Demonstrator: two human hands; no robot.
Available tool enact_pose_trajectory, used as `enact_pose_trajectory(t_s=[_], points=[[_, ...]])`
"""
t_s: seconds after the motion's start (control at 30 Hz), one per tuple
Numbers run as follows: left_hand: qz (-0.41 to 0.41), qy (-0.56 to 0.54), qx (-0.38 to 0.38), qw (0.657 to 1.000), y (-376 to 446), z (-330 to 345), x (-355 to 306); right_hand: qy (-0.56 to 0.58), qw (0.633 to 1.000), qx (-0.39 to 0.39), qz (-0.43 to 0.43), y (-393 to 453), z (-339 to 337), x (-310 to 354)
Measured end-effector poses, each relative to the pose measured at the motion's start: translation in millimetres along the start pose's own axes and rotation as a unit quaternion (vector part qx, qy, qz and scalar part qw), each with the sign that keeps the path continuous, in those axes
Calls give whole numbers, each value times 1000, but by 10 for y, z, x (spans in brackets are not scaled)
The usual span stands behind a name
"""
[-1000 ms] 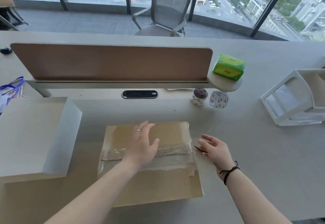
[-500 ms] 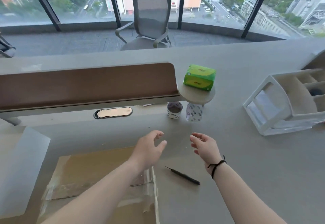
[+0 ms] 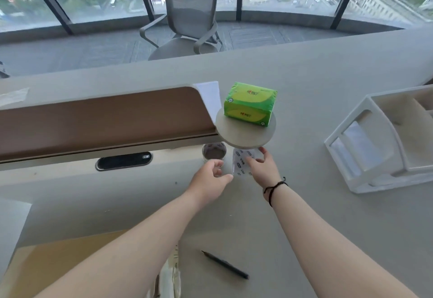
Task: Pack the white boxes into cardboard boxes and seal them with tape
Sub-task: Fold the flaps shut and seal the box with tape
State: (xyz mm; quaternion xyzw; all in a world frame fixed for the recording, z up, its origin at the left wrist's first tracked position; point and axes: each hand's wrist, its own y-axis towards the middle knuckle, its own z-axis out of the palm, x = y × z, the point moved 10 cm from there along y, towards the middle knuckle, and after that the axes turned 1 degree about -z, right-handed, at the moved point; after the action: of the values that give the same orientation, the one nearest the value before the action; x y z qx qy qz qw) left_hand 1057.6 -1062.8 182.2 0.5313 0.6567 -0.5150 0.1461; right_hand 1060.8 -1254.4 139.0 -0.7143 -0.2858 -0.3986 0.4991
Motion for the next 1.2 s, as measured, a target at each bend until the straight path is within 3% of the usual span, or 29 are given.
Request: enact_pose_trajectory(t_s=[0.2, 0.4, 0.6, 0.9, 1.07, 1.2], points=[[-4, -4, -5, 1000, 301, 209, -144, 1, 999, 39, 1, 124, 12, -25], [-18, -21, -19, 999, 424, 335, -52, 128, 987, 90, 40, -4, 141, -237], [-80, -136, -24, 987, 455, 373, -6, 200, 975, 82, 46, -99, 142, -156], [-152, -281, 59, 946, 519, 519, -221, 201, 974, 78, 62, -199, 27, 5], [-191, -302, 106, 928, 457, 530, -380, 170, 983, 56, 43, -169, -62, 263], [-200, -293, 100, 930, 436, 488, -501, 167, 983, 57, 57, -160, -74, 368]])
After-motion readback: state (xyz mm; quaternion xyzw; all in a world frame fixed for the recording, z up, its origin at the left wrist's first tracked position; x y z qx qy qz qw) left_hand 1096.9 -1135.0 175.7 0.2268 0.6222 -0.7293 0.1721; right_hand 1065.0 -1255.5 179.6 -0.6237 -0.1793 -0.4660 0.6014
